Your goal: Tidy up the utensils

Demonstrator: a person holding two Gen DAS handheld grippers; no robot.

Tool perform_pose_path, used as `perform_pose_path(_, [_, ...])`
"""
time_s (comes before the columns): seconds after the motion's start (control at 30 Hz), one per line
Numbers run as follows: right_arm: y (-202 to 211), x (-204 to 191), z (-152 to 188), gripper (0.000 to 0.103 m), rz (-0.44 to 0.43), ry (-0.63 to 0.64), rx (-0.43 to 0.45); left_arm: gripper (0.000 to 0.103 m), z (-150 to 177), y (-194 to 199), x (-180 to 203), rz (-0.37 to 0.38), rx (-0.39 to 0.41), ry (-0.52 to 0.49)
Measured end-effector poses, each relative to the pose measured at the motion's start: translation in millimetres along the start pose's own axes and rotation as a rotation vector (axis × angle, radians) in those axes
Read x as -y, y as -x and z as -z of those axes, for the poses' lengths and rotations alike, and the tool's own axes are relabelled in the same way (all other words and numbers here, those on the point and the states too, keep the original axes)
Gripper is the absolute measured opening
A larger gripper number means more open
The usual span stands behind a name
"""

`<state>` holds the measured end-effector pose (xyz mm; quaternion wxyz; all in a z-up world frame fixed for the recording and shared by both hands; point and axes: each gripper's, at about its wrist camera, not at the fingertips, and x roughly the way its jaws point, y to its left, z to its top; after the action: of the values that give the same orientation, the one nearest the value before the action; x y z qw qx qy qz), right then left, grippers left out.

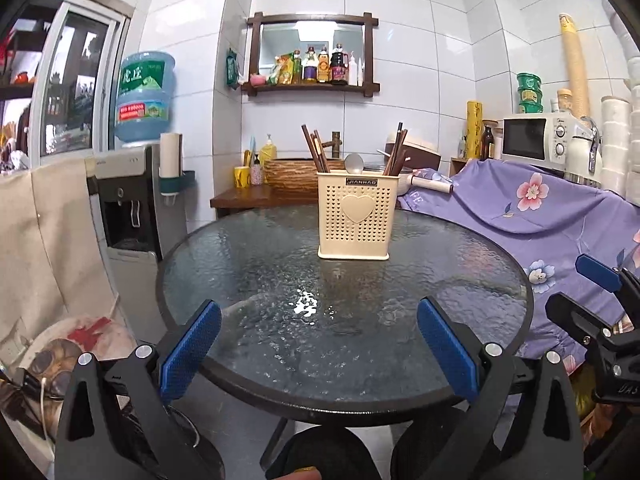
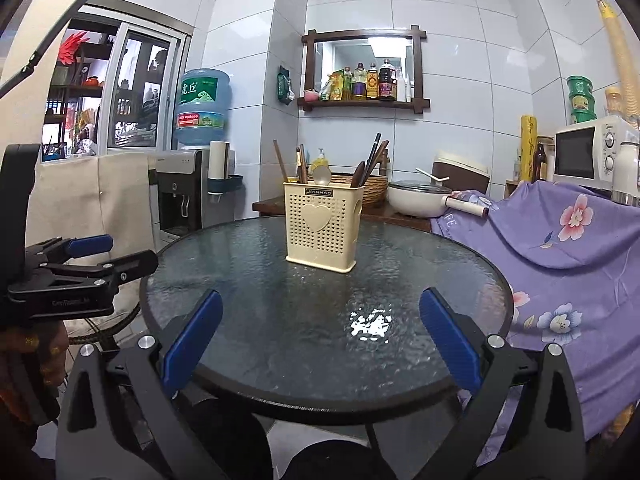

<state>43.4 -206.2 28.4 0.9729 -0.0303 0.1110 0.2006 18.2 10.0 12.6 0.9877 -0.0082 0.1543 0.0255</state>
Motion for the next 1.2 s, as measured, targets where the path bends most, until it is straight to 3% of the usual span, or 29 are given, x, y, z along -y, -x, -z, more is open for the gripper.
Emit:
perform_pose_path(0.3, [19.8, 1.6, -6.0, 0.097, 0.0, -0.01, 0.035, 0.097, -3.5, 9.3, 1.0, 0.027, 0.013, 0.02])
perform_pose_path(1.2, [15.1, 4.1, -7.8, 0.097, -0.002, -0.022, 0.022, 0.097, -0.9, 12.3, 4.7, 0.019, 0.026, 0.003])
